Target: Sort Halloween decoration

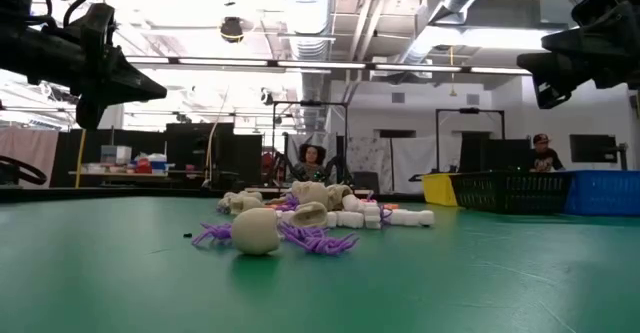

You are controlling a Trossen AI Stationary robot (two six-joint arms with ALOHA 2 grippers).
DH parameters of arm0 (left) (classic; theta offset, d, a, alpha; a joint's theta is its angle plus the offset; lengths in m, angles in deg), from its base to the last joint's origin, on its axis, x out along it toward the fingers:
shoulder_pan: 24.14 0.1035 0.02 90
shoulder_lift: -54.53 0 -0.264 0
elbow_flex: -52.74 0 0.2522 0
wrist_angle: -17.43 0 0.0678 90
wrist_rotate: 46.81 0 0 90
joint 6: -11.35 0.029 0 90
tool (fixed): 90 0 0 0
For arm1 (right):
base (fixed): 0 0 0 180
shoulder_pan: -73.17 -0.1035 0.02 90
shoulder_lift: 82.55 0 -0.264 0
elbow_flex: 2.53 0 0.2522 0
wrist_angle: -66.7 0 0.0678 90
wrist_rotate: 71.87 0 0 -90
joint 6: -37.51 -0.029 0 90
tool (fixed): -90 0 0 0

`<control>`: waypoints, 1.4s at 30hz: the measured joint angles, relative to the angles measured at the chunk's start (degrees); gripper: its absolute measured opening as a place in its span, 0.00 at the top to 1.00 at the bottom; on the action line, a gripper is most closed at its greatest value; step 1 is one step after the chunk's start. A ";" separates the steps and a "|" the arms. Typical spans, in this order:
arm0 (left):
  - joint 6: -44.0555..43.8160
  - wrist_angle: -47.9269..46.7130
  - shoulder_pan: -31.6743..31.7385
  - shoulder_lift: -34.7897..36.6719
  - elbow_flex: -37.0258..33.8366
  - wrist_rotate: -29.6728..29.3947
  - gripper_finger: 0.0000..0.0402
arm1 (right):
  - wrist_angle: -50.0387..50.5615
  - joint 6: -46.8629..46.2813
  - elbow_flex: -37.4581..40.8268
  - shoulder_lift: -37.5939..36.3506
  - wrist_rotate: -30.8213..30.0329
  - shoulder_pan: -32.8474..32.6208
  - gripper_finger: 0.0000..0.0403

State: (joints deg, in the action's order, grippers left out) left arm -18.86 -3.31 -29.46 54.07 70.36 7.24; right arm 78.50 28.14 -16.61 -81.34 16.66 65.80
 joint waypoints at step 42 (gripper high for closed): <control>19.26 -0.03 0.02 0.00 0.00 -3.94 1.00 | 0.02 -0.24 0.00 -0.02 0.00 0.00 0.56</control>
State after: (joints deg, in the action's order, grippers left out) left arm 0.40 -3.34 -29.44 54.06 70.36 3.30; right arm 78.52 27.90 -16.61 -81.36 16.66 65.80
